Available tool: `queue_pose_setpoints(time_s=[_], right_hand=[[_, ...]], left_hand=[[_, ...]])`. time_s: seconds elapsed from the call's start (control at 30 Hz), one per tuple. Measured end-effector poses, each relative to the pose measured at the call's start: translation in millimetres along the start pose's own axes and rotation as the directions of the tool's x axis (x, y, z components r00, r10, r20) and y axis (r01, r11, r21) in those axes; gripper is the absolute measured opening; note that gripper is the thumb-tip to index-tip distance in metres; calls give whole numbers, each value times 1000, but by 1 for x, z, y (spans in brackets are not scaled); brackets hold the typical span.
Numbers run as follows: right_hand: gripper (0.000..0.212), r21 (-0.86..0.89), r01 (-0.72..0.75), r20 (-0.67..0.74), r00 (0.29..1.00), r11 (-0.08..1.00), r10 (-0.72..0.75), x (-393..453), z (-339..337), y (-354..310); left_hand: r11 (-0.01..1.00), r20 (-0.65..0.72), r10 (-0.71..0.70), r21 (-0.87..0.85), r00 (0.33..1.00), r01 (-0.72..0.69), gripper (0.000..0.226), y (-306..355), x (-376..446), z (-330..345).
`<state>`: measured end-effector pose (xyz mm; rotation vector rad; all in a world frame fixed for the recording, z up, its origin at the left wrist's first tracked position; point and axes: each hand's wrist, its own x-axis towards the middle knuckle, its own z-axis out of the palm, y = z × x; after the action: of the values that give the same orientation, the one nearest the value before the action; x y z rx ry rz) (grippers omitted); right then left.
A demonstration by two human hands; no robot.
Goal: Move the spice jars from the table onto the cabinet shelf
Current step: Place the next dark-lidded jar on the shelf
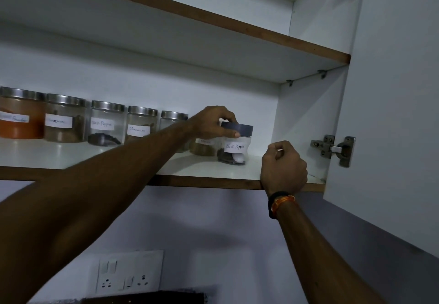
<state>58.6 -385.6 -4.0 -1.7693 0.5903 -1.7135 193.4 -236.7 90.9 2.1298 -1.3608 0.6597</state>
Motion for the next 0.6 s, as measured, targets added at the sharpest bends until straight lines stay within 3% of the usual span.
queue_pose_setpoints(time_s=[0.13,0.37,0.6], right_hand=[[18,10,15,-4,1000,1000,-15,0,1,2],[18,0,14,-11,1000,1000,-14,1,1,3],[20,-28,17,4,1000,999,-16,2,1,3]], left_hand=[[985,96,46,159,994,-61,35,-6,15,2],[912,86,93,393,992,-119,32,-20,37,14],[862,85,71,497,994,-104,27,-28,52,22]])
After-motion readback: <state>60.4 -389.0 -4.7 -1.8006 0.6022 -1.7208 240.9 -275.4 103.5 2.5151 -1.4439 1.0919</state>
